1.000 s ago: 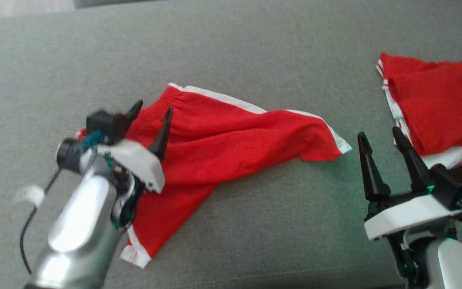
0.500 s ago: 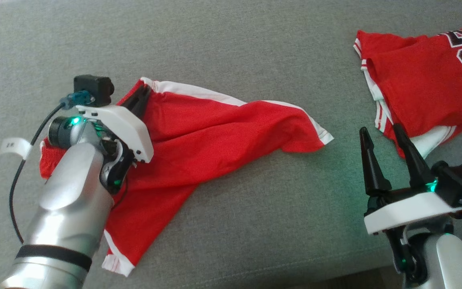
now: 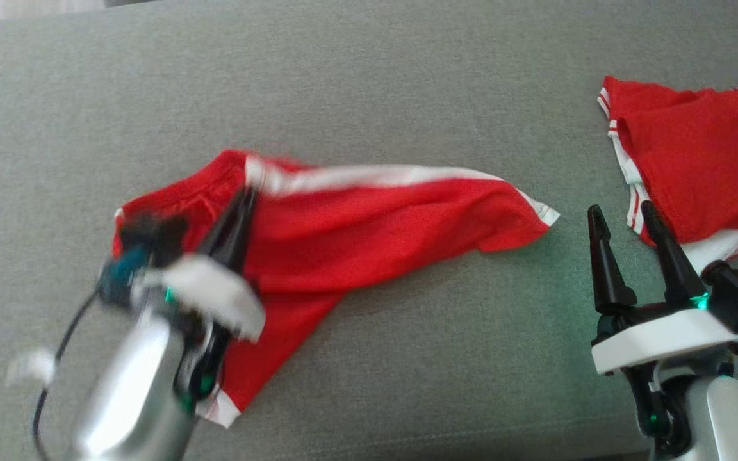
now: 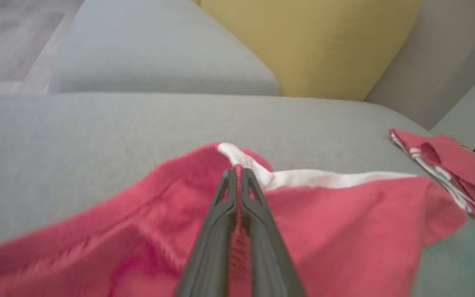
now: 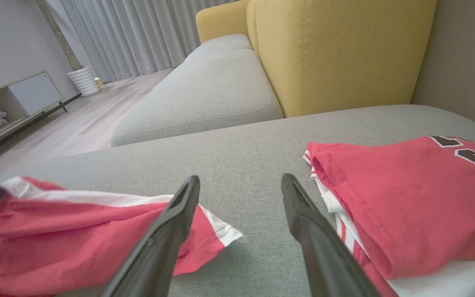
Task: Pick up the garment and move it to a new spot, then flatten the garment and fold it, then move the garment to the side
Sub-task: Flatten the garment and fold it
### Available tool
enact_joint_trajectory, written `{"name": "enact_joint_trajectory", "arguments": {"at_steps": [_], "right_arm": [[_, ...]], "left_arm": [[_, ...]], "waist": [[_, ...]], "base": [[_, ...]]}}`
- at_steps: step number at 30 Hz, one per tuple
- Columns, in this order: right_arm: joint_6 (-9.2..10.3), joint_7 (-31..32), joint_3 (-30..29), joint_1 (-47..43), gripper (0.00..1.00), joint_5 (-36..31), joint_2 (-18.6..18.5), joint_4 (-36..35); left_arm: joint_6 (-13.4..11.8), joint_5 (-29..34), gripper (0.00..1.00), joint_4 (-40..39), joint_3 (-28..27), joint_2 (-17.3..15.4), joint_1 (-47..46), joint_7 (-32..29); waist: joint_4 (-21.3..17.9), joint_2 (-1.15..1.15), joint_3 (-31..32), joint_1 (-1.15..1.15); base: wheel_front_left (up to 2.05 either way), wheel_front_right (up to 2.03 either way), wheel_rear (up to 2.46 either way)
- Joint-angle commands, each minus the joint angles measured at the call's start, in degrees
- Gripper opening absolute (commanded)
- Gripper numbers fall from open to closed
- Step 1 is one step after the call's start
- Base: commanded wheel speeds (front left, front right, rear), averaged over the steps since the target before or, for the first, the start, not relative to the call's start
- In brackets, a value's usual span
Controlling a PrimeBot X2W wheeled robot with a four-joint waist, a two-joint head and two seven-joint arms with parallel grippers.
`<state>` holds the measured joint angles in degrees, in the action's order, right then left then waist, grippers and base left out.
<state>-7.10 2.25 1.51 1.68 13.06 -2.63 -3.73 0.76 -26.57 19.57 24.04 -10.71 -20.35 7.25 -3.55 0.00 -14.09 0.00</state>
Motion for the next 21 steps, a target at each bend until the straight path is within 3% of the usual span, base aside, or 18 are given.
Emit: {"name": "enact_joint_trajectory", "arguments": {"at_steps": [1,7,12,13,14,15,21], "right_arm": [[-0.39,0.1,1.1,0.5,1.0,0.2,-0.2,-2.2],[-0.39,0.9,0.4,0.3,1.0,0.1,-0.2,-2.9],[-0.39,1.6,0.3,0.4,1.0,0.2,-0.2,-3.1],[-0.39,1.6,0.2,0.3,1.0,0.2,-0.2,-3.2],[-0.39,1.7,0.2,0.2,1.0,0.2,-0.2,-3.2],[-0.39,1.8,0.1,0.1,1.0,0.2,-0.2,-3.3],[-0.39,1.9,0.0,-0.8,1.0,-0.5,-0.2,-4.1]], "left_arm": [[-0.7,-0.7,0.0,-2.9,-2.8,-2.0,0.7,-0.1],[-4.2,-3.6,0.0,-10.9,-5.0,-3.3,12.3,-0.8],[-4.2,-4.9,0.0,-9.7,-4.6,-2.2,15.1,-0.4],[-4.2,-5.1,0.1,-8.8,-4.6,-1.9,15.3,-0.1],[-4.2,-5.4,0.64,-7.9,-4.5,-1.5,15.4,0.2],[-4.2,-5.4,1.0,-7.2,-4.5,-1.3,15.4,0.8],[-6.7,-2.4,1.0,-6.2,-4.7,-0.2,16.5,5.8]], "waist": [[0.3,0.0,0.2,0.0],[1.6,0.0,0.0,0.0],[1.8,0.0,0.3,0.0],[1.8,0.0,0.4,0.0],[1.8,0.0,0.7,0.0],[1.8,0.0,0.9,0.0],[1.8,0.0,3.3,0.0]], "base": [[0.0,0.0,0.0],[0.0,0.0,0.0],[0.0,0.0,0.0],[0.0,0.0,0.0],[0.0,0.0,0.0],[0.0,0.0,0.0],[0.0,0.0,0.0]]}}
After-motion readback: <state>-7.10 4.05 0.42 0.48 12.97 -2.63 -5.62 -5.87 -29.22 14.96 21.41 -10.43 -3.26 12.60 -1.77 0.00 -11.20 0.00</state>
